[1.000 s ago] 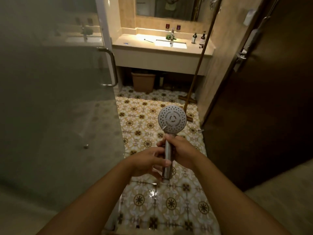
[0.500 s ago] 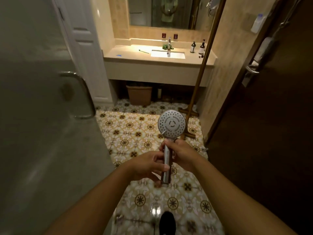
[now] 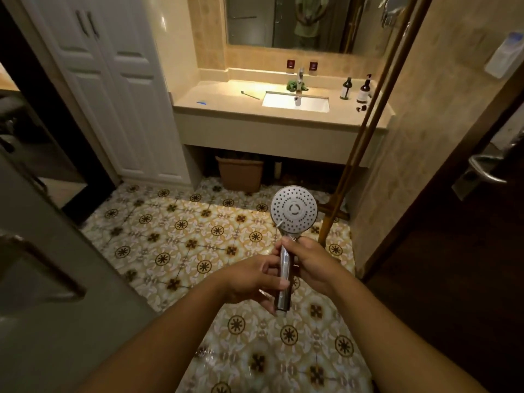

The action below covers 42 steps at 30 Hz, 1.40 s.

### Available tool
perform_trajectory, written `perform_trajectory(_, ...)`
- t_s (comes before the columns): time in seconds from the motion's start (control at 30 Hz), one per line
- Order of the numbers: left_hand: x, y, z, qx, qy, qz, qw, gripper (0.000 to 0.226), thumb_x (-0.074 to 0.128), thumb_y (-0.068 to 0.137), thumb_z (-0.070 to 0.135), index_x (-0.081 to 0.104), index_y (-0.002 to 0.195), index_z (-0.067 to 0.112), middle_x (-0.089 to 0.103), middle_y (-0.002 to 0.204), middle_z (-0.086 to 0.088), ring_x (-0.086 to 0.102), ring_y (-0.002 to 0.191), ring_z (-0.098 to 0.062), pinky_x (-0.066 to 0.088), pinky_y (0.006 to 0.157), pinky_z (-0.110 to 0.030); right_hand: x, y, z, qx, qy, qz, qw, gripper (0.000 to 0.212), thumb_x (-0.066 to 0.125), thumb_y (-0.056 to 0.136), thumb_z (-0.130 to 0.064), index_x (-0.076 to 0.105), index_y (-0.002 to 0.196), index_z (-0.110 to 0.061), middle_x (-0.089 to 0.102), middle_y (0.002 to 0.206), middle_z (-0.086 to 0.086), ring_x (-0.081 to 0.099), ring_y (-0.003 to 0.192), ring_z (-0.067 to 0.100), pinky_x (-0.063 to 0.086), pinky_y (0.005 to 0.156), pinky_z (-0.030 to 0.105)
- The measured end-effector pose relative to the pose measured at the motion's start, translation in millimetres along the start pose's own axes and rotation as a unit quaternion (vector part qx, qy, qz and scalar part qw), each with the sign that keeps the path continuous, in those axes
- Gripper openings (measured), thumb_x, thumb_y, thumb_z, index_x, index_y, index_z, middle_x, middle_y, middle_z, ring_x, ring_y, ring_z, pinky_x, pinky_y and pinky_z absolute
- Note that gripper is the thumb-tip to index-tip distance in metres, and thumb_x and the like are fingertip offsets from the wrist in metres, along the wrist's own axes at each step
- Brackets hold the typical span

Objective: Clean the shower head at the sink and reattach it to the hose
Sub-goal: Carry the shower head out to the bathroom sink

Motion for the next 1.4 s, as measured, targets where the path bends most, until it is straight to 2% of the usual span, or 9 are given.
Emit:
perform_trajectory(0.07,-18.9,16.9,12.2,0.002,-0.008,0.005,1.0,0.045,0.065,0.093,0.006,0.048,0.134,0.0,0.06,0.117,-0.023,0.062,0.11,-0.051,0.057,0.078,-0.051,-5.1,24.2,-14.3,0.0,-0.005,0.006,1.0,0.027,0.061,0.096,-0.025,0.065,0.108,-0.002,0.073,0.097,0.01,0.07,0.096,0.023,0.056,0.092,0.046)
perform_trajectory(0.2,-62.1,50.0,34.7,0.01,-0.016,0.006,1.0,0.045,0.068,0.092,0.008,0.051,0.133,0.002,0.063,0.112,-0.019,0.067,0.098,-0.035,0.061,0.074,-0.045,-9.3,78.9,-34.1,-0.004,-0.024,0.009,1.0,0.028,0.066,0.092,-0.028,0.067,0.106,-0.004,0.074,0.093,0.006,0.07,0.09,0.023,0.054,0.09,0.046)
perform_trajectory(0.33,-124.5,93.9,61.8,0.028,-0.025,0.0,0.999,0.047,0.068,0.092,0.01,0.049,0.134,0.0,0.061,0.111,-0.021,0.067,0.098,-0.036,0.062,0.071,-0.041,-10.7,155.7,-58.8,-0.012,-0.026,0.015,0.999,0.027,0.066,0.091,-0.031,0.069,0.102,-0.007,0.074,0.088,0.005,0.07,0.087,0.023,0.052,0.093,0.051)
perform_trajectory(0.5,-208.2,149.2,109.7,0.035,-0.034,-0.011,0.999,0.046,0.067,0.091,0.008,0.05,0.132,-0.001,0.064,0.107,-0.017,0.067,0.097,-0.034,0.061,0.074,-0.047,-10.0,252.6,-104.0,-0.025,-0.017,0.044,0.999,0.022,0.064,0.094,-0.031,0.069,0.097,-0.01,0.073,0.089,0.006,0.071,0.085,0.025,0.052,0.092,0.05)
perform_trajectory(0.77,-304.6,205.4,175.9,0.044,-0.035,-0.018,0.998,0.037,0.067,0.091,0.009,0.056,0.126,0.005,0.067,0.102,-0.012,0.068,0.098,-0.033,0.063,0.072,-0.045,-8.7,359.7,-172.5,-0.048,-0.041,0.054,0.997,0.024,0.062,0.094,-0.032,0.07,0.096,-0.01,0.07,0.09,0.009,0.066,0.087,0.028,0.05,0.094,0.054)
perform_trajectory(1.07,-389.9,286.4,230.7,0.045,-0.025,-0.011,0.999,0.032,0.069,0.09,0.013,0.058,0.12,0.008,0.067,0.102,-0.013,0.068,0.096,-0.032,0.063,0.074,-0.045,-37.2,482.8,-219.9,-0.056,-0.062,0.042,0.996,0.027,0.059,0.096,-0.036,0.071,0.097,-0.012,0.075,0.091,0.005,0.071,0.085,0.02,0.056,0.084,0.041)
perform_trajectory(1.17,-419.5,325.8,253.5,0.041,-0.015,0.01,0.999,0.037,0.067,0.089,0.011,0.055,0.124,0.004,0.065,0.106,-0.016,0.068,0.096,-0.031,0.062,0.073,-0.045,-54.6,534.7,-237.6,-0.062,-0.071,0.037,0.995,0.026,0.058,0.096,-0.036,0.071,0.096,-0.014,0.075,0.091,0.004,0.072,0.083,0.017,0.056,0.074,0.033)
perform_trajectory(1.3,-457.4,379.9,288.5,0.038,-0.021,0.007,0.999,0.045,0.061,0.095,0.003,0.045,0.136,-0.001,0.06,0.112,-0.022,0.065,0.098,-0.034,0.059,0.079,-0.05,-81.5,602.3,-263.6,-0.056,-0.06,0.028,0.996,0.028,0.058,0.095,-0.039,0.07,0.094,-0.014,0.075,0.088,0.005,0.072,0.078,0.019,0.056,0.069,0.032)
perform_trajectory(1.4,-481.2,415.7,312.1,0.04,-0.049,0.002,0.998,0.048,0.059,0.095,0.0,0.043,0.14,0.002,0.059,0.115,-0.022,0.062,0.101,-0.037,0.052,0.087,-0.062,-100.7,647.0,-284.5,-0.048,-0.056,0.032,0.997,0.028,0.059,0.095,-0.036,0.069,0.096,-0.01,0.073,0.092,0.013,0.072,0.081,0.029,0.056,0.079,0.045)
Point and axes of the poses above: each hand's wrist, its own y-axis towards the middle knuckle, its own x-axis out of the palm, z = x × y, the point moved 4 cm from there along y, towards the middle knuckle
